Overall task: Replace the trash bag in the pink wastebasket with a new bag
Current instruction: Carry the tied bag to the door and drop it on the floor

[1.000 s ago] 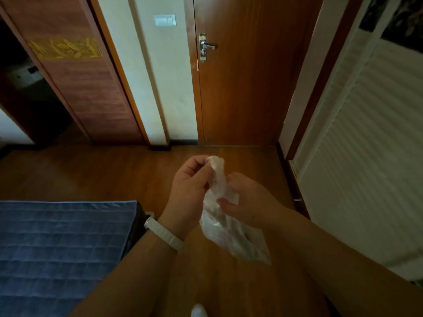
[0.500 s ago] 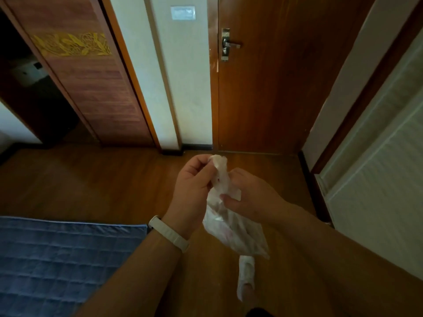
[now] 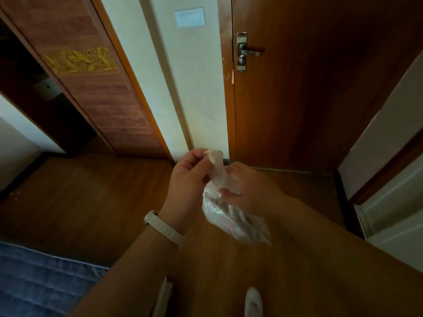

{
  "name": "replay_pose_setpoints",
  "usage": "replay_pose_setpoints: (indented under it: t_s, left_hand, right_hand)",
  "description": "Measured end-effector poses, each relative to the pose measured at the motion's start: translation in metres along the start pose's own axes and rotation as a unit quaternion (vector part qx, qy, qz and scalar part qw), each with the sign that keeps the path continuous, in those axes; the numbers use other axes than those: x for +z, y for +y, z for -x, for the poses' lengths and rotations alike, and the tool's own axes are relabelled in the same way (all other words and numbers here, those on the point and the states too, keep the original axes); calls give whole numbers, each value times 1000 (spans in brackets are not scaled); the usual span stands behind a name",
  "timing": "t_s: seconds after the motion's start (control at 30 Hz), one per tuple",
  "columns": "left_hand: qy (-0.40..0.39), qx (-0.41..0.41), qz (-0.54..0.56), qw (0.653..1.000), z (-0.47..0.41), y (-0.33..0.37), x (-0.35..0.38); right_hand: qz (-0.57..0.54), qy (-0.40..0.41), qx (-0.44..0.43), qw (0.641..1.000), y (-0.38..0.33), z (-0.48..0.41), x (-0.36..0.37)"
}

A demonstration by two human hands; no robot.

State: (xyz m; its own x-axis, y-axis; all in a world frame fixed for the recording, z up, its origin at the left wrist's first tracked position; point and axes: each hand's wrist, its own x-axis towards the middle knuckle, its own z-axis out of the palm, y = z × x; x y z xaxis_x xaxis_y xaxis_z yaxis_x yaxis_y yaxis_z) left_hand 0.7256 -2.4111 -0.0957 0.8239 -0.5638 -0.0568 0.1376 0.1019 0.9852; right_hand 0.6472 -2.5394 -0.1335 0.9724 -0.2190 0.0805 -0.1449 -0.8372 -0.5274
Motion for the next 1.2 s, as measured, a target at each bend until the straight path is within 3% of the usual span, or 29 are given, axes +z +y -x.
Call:
replay_pose_setpoints:
  t_s: [0.4,0.77,1.2]
  left_hand:
    - [-9,0,-18,1000,-139,-8,39]
    - [-47,-43,37,997,-322,-29,-11]
    - [-53,-80,46,994,-508,-25,-95]
  right_hand:
    - [9,11,27,1000,79,-104,-29]
    - [16,5,86,996,118,-267,-8]
    - [57,-32,33,997,141,-467,9]
